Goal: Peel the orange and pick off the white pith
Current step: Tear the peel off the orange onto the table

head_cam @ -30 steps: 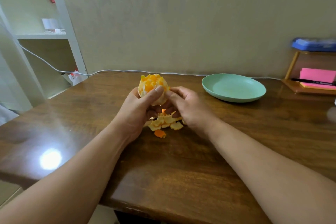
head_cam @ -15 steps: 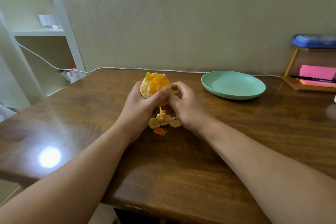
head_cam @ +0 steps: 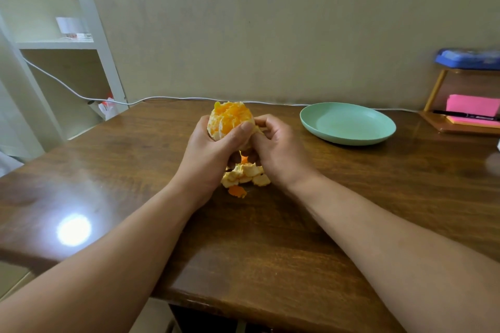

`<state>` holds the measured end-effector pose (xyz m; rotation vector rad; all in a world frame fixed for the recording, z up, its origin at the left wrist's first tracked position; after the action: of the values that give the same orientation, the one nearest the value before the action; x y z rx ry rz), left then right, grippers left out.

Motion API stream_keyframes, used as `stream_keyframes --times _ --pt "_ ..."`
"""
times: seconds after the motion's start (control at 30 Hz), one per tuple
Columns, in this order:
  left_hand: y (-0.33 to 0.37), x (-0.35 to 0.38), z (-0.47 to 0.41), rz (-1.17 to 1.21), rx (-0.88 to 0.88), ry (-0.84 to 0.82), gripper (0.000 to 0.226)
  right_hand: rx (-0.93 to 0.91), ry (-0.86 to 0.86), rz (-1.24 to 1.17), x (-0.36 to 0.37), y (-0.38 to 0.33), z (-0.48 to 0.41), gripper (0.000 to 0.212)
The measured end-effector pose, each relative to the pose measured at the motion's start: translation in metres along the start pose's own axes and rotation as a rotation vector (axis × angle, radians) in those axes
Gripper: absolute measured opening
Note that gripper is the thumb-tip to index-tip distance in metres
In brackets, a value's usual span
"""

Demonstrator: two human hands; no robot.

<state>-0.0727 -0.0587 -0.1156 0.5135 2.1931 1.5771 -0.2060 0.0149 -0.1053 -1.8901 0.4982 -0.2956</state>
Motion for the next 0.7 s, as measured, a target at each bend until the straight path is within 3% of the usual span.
stream_keyframes --times 0.2,0.33,0.47,0.6,0.7 --pt "0.0 -0.001 -0.006 0.169 -0.037 0.009 0.043 0.151 -0.019 -0.331 0.008 0.008 0.001 0.019" --pt "-0.003 -0.001 -0.009 0.383 -0.144 -0.065 0.062 0.214 -0.095 -0.498 0.015 0.007 0.003 0.028" --pt "-0.004 0.002 -0.006 0.658 -0.246 -0.178 0.059 0.255 -0.25 -0.635 0.021 -0.004 0.007 0.031" --pt "-0.004 0.003 -0.003 0.772 -0.267 -0.225 0.06 0.193 -0.237 -0.503 0.019 -0.012 0.01 0.025" --pt "-0.007 0.001 -0.004 0.797 -0.286 -0.176 0.054 -0.131 -0.078 -0.017 0.009 -0.028 0.016 0.01"
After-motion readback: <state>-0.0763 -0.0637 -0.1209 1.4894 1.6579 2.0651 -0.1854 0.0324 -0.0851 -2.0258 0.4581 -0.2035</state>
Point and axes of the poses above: each hand's wrist, its own z-axis away from the middle knuckle, its own x-axis out of the palm, y = z × x, the point moved 6 cm from there along -z, towards the middle knuckle, and after that the axes turned 9 degrees about -z, right-handed, at the moved point
